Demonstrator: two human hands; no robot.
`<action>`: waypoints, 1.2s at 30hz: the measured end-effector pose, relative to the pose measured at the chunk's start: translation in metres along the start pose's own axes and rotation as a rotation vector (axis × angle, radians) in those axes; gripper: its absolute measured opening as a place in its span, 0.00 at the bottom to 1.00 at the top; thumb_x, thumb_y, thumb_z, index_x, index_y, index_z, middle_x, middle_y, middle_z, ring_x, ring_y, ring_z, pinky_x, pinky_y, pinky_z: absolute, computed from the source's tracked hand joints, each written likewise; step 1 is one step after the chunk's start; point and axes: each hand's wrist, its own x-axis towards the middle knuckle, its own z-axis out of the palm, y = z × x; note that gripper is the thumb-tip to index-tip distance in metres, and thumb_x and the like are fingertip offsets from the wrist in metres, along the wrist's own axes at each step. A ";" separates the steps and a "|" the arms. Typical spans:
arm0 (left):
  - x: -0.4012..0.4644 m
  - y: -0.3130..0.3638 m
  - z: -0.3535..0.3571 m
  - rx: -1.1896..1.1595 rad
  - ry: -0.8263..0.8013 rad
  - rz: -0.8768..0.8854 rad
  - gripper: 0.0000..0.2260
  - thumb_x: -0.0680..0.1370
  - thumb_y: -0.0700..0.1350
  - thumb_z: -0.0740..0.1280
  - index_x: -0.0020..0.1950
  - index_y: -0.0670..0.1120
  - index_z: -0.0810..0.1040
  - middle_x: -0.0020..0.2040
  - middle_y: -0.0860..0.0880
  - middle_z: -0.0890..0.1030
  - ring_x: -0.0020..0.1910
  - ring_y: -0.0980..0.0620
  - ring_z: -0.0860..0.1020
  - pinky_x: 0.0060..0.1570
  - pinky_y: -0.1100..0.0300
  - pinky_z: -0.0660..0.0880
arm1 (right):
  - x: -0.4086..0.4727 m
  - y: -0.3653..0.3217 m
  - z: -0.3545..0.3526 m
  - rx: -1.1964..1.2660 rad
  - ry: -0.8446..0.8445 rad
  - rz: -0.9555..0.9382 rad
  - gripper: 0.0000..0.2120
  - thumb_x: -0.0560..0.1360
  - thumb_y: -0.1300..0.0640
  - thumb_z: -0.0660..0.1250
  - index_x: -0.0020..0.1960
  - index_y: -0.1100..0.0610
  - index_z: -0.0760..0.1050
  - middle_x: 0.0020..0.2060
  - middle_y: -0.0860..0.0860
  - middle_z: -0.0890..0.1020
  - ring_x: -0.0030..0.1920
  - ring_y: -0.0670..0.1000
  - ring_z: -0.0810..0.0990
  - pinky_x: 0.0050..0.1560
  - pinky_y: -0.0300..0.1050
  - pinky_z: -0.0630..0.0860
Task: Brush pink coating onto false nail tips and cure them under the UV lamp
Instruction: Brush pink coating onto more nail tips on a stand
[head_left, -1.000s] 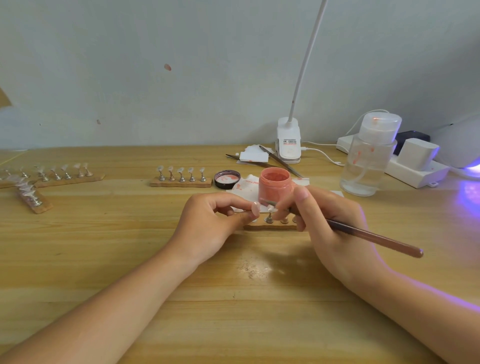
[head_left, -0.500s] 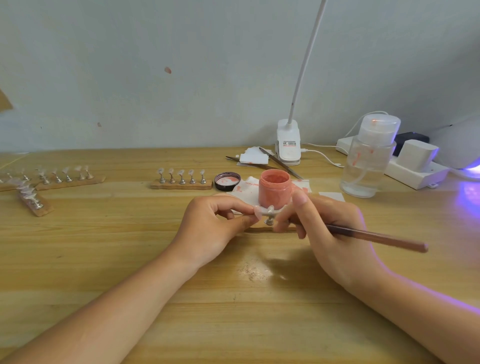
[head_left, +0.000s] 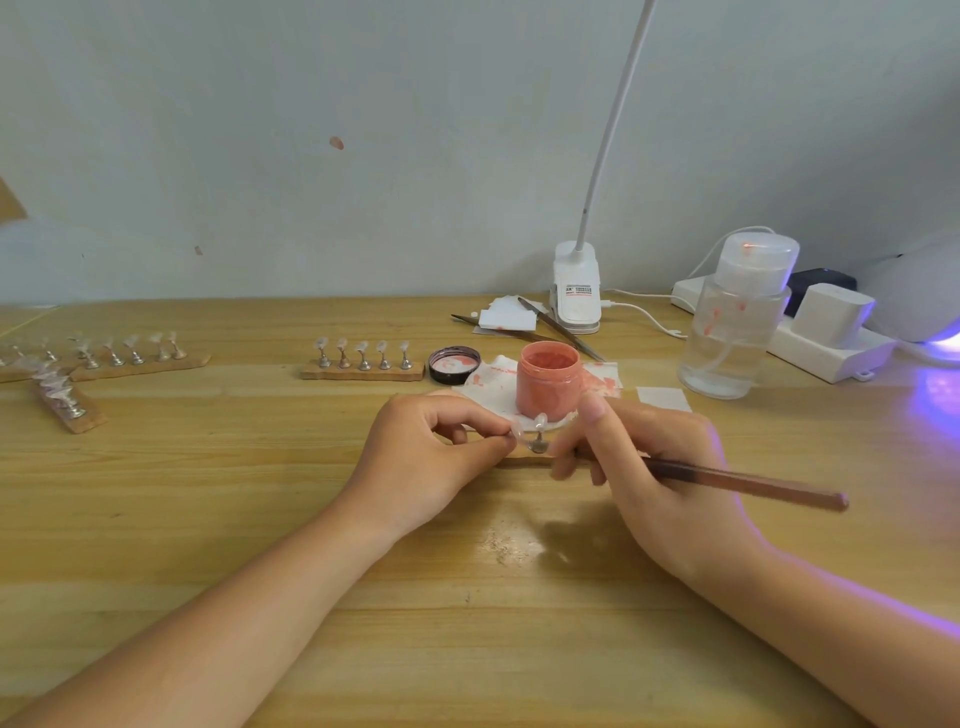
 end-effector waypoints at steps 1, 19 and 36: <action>0.000 0.000 0.000 0.001 0.002 0.002 0.05 0.67 0.37 0.74 0.35 0.47 0.84 0.36 0.50 0.82 0.29 0.60 0.67 0.31 0.73 0.65 | 0.001 0.000 0.000 -0.025 -0.004 -0.008 0.17 0.76 0.45 0.56 0.33 0.48 0.75 0.27 0.42 0.77 0.31 0.39 0.76 0.35 0.28 0.67; 0.001 -0.002 0.000 -0.050 0.017 -0.011 0.02 0.64 0.45 0.74 0.34 0.51 0.83 0.36 0.53 0.83 0.38 0.55 0.80 0.40 0.65 0.75 | 0.001 0.000 0.001 0.014 -0.036 0.011 0.15 0.77 0.48 0.59 0.36 0.51 0.77 0.28 0.42 0.80 0.32 0.39 0.77 0.35 0.29 0.69; 0.000 0.001 0.000 -0.130 0.030 -0.004 0.09 0.68 0.34 0.72 0.33 0.47 0.81 0.32 0.53 0.82 0.32 0.59 0.78 0.38 0.67 0.75 | 0.004 0.000 -0.001 0.029 0.041 -0.005 0.15 0.77 0.51 0.56 0.37 0.50 0.76 0.31 0.42 0.79 0.34 0.41 0.76 0.37 0.30 0.68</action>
